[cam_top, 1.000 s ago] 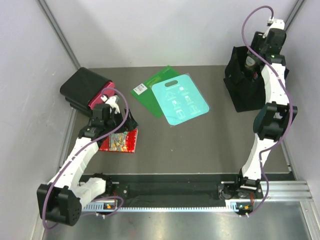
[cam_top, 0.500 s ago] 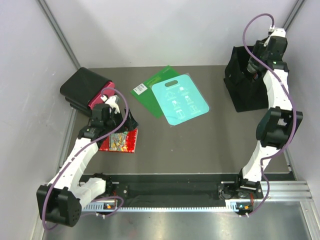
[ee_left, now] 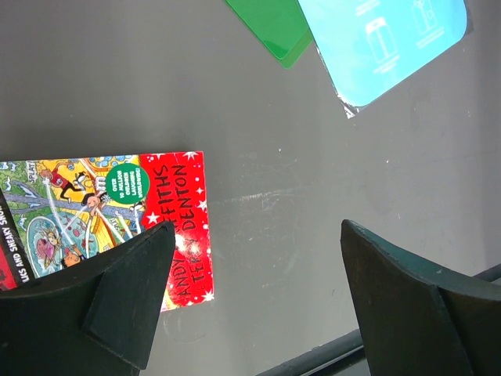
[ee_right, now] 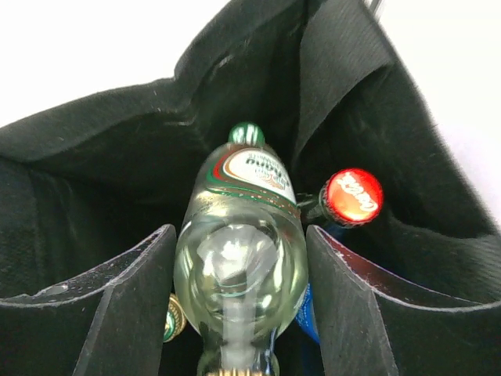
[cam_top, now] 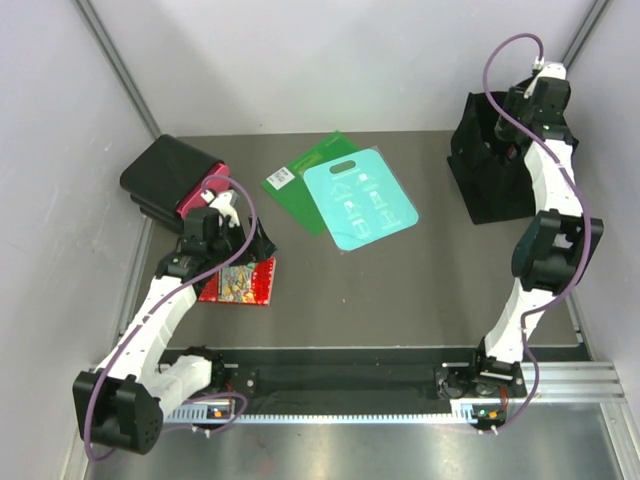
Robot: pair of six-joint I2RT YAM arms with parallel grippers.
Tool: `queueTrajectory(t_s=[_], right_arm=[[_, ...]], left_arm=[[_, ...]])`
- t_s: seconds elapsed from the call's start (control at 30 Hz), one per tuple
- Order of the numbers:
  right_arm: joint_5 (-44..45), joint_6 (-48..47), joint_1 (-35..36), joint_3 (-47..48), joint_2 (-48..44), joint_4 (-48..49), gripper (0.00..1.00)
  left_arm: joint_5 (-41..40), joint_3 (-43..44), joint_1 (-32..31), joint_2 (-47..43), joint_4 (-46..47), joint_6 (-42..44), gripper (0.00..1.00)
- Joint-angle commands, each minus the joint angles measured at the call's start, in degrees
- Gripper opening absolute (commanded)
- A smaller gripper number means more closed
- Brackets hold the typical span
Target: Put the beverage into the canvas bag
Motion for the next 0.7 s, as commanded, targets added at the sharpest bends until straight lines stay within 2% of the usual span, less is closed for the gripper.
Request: queueTrajectory(t_s=[0.0,0.67], right_arm=[[-0.1,-0.2,-0.7,3.8,-0.6,5.5,0.00],[1.3,-0.5,-0.7,2.6,-8.6,2.2,0.00]], left_arm=[[0.4,-0.3,-0.2,-0.3,2.9,0.2,0.91],[1.1,-0.6,-0.2,-1.3,3.1,-0.2,0.91]])
